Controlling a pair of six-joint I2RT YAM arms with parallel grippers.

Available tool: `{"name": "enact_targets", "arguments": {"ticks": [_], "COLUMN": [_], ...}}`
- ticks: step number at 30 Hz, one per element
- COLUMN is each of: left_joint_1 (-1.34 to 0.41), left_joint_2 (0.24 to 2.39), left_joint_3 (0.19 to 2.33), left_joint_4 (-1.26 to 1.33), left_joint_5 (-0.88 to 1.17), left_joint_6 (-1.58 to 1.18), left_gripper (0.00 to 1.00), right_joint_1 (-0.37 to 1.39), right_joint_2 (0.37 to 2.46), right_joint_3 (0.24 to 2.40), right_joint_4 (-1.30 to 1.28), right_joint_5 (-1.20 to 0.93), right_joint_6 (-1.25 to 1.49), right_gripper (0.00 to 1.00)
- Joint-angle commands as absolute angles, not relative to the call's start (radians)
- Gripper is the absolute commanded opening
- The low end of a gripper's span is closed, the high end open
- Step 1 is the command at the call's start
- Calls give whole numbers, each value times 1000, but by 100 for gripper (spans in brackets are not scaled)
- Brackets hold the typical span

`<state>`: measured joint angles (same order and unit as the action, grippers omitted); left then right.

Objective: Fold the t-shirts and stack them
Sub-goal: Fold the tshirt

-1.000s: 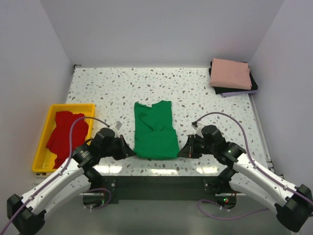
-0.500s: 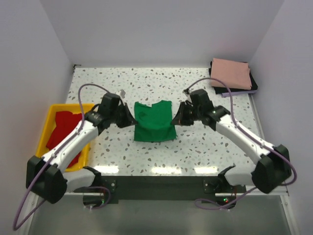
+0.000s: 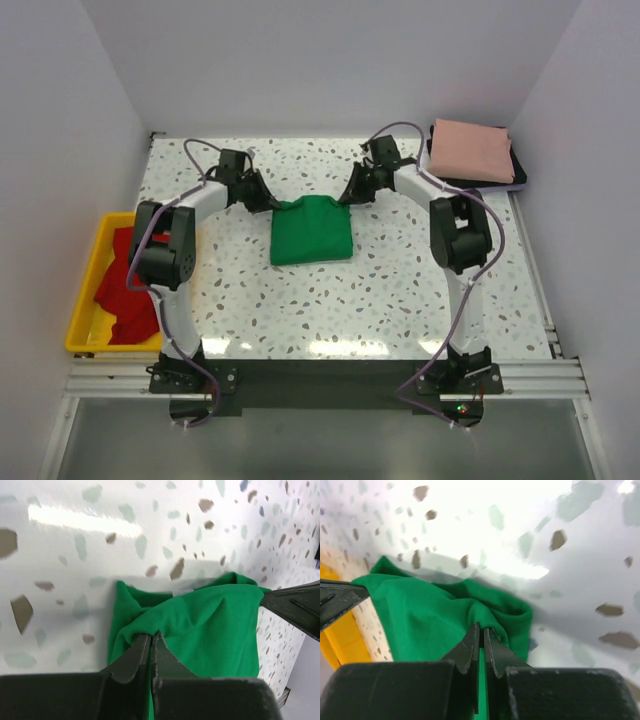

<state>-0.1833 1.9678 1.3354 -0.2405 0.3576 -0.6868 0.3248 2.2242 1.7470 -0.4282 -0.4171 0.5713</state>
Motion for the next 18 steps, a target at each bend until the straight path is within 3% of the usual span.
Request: {"name": "enact_targets", "arguments": {"ticks": [1, 4, 5, 6, 8, 9, 11, 14, 17, 18], "left_joint_1": [-155, -143, -141, -140, -126, -120, -110, -123, -165, -181], "left_joint_2": [2028, 2039, 2033, 2019, 2002, 1979, 1948, 1884, 1818, 1780], "left_joint_3": [1439, 1450, 1450, 1448, 1443, 1442, 1427, 1399, 1353, 1332], "left_joint_4": [-101, -64, -63, -64, -66, -67, -77, -118, -182, -183], "left_joint_5": [439, 457, 448, 440, 434, 431, 422, 387, 310, 295], "left_joint_6": [-673, -678, -673, -670, -666, -666, -660, -655, -647, -646], "left_gripper": [4, 20, 27, 40, 50, 57, 59, 58, 53, 44], "right_joint_1": [295, 275, 269, 265, 253, 250, 250, 256, 290, 302], "right_joint_2": [2263, 2266, 2261, 2246, 2223, 2189, 2142, 2036, 1913, 1892], "right_joint_3": [1845, 1855, 1855, 1855, 1842, 1830, 1780, 1677, 1558, 1534], "right_joint_4": [-402, -384, -380, -382, -390, -388, -384, -367, -335, -327], "right_joint_5": [-469, -471, -468, -468, -450, -440, -397, -350, -319, -321], "right_joint_6": [572, 581, 581, 578, 569, 566, 561, 561, 566, 565], "right_gripper": [0, 19, 30, 36, 52, 55, 61, 61, 58, 56]}}
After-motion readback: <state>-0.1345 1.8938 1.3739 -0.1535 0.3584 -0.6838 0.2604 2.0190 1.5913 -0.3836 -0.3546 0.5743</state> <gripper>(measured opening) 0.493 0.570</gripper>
